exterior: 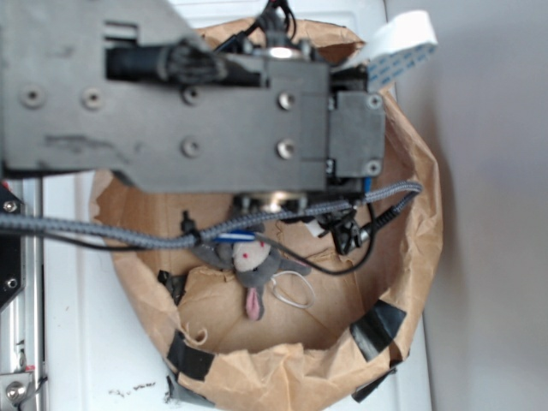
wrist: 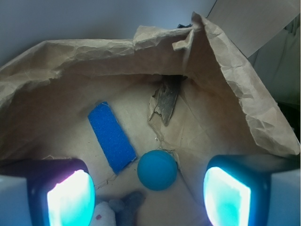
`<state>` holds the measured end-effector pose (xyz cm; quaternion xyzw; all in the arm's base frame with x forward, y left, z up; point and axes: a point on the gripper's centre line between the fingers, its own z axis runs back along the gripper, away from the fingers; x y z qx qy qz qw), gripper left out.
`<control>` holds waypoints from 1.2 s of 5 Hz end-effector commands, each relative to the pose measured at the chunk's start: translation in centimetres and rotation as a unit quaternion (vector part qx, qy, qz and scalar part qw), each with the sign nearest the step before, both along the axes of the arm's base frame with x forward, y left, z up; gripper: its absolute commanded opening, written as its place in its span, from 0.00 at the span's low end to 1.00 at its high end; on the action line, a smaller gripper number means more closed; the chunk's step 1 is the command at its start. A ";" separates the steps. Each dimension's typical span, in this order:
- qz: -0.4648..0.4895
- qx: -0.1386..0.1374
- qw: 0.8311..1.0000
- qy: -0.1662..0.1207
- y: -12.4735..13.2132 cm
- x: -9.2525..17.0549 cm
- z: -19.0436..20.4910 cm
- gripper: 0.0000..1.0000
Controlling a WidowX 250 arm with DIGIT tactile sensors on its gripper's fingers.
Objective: Grab the wood chip.
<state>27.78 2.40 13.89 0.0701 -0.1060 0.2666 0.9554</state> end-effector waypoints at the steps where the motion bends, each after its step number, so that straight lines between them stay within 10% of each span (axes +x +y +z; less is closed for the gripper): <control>1: 0.066 0.017 0.998 -0.009 0.7 1.2 -4.4 1.00; 4: 0.128 0.069 0.989 -0.003 2.7 4.4 -8.3 1.00; 6: 0.088 0.036 0.994 -0.051 5.5 3.7 -7.5 1.00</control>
